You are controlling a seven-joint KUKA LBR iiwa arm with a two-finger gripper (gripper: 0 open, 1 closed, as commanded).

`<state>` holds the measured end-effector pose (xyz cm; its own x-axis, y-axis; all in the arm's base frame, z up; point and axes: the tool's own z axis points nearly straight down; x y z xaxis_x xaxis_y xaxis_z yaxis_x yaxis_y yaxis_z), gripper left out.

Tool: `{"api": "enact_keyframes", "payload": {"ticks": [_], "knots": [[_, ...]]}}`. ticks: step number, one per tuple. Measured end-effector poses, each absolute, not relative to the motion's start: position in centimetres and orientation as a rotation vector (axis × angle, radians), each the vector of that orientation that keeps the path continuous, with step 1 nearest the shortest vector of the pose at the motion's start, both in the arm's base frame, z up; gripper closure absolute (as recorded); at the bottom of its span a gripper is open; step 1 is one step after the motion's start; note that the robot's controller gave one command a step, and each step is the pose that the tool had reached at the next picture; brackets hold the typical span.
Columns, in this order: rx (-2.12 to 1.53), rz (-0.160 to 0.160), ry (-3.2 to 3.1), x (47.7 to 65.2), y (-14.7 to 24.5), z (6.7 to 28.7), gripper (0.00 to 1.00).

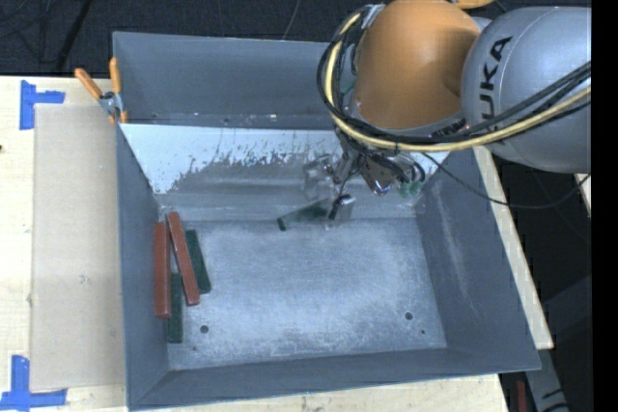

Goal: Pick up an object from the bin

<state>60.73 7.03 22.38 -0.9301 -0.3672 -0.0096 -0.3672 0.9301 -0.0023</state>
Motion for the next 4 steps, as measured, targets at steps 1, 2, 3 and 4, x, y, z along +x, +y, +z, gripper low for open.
{"api": "enact_keyframes", "payload": {"ticks": [1, 2, 3, 4], "knots": [[-0.588, 0.000, 3.084, 60.6, 7.0, 21.9, 0.00], [-0.386, 0.003, 3.124, 62.0, 10.9, 6.5, 0.00], [-0.387, 0.001, 3.116, 62.3, 10.9, 7.0, 1.00], [-0.668, 0.002, 3.061, 60.8, 13.7, 18.0, 1.00]]}}
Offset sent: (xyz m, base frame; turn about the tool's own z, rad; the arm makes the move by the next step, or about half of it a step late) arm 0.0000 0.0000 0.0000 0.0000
